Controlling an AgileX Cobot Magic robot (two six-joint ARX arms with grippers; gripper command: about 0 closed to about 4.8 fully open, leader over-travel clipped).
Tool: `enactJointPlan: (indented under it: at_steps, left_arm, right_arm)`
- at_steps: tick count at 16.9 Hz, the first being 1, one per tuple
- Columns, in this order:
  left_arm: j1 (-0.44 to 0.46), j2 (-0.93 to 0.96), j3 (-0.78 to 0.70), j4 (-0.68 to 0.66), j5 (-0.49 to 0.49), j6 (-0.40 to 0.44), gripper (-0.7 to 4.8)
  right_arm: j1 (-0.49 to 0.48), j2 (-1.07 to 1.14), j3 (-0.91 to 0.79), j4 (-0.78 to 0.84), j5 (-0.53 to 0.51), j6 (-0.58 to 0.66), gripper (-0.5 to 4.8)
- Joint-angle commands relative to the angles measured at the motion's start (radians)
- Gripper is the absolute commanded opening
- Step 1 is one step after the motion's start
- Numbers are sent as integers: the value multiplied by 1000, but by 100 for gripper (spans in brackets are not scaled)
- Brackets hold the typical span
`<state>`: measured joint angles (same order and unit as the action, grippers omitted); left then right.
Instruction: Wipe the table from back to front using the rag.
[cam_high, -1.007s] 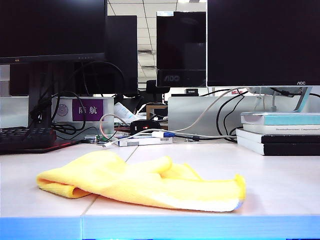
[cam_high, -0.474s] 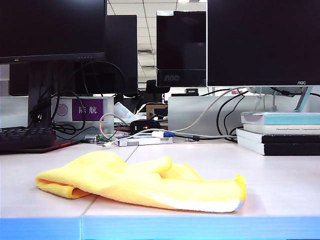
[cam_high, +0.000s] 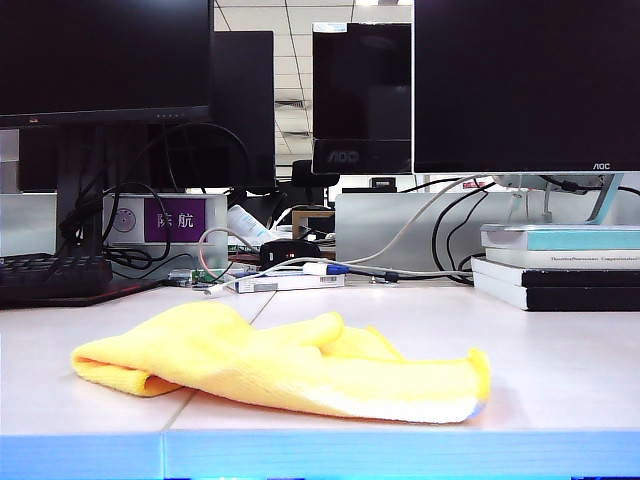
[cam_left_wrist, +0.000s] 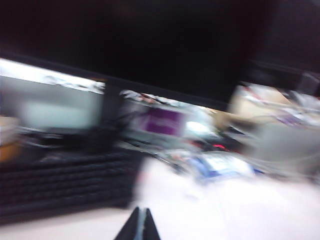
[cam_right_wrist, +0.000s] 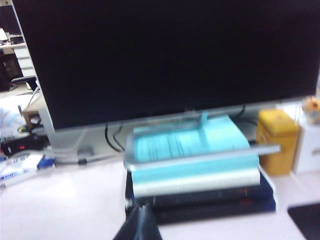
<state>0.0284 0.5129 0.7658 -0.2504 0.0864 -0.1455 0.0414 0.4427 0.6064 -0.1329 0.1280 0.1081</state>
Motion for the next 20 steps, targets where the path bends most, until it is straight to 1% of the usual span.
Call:
enactJointPlan:
  at_steps: [1,2,3,4,5,7,9,11,13,14,15,16,17,18,19,20]
  left_arm:
    - [-3,138,242,-286,230,51,-5]
    - [-3,207,371,-439,336,99,-5]
    - [-6,244,457,-533,406,150,-5]
    - [-36,269,546,-600,491,183,-5]
    - [-61,273,579,-617,501,183,-5]
    - [-124,278,615,-637,494,182,-5]
    - [-173,283,618,-654,494,183,-5]
    - [-228,289,618,-687,490,182,-5]
    - [-254,294,618,-690,494,183,-5]
    - [-254,298,618,-695,497,183,-4]
    - [-254,299,618,-701,497,182,10]
    - [-254,299,618,-703,497,182,71]
    - [-254,299,618,-702,497,182,141]
    - [-254,299,619,-702,497,182,185]
    - [-254,299,618,-703,497,182,183]
    - [-254,299,618,-696,494,182,183]
  right_arm:
    - [1,113,111,-8,-119,0,-1]
    - [2,177,160,-6,-204,0,-1]
    - [13,230,200,-14,-282,-2,-1]
    - [57,314,270,-53,-338,-30,-2]
    - [88,355,308,-82,-352,-53,-1]
    - [222,470,423,-180,-367,-148,-1]
    - [336,556,493,-238,-366,-214,-1]
    - [474,682,564,-293,-367,-240,-1]
    - [564,768,579,-321,-372,-246,-1]
    - [618,819,579,-338,-377,-283,-1]
    - [654,854,579,-356,-374,-314,-1]
    - [686,888,579,-372,-374,-327,0]
    - [707,914,580,-381,-374,-327,39]
    - [729,941,580,-389,-374,-327,162]
    - [743,960,580,-388,-374,-327,224]
    - [773,1033,581,-383,-365,-364,254]
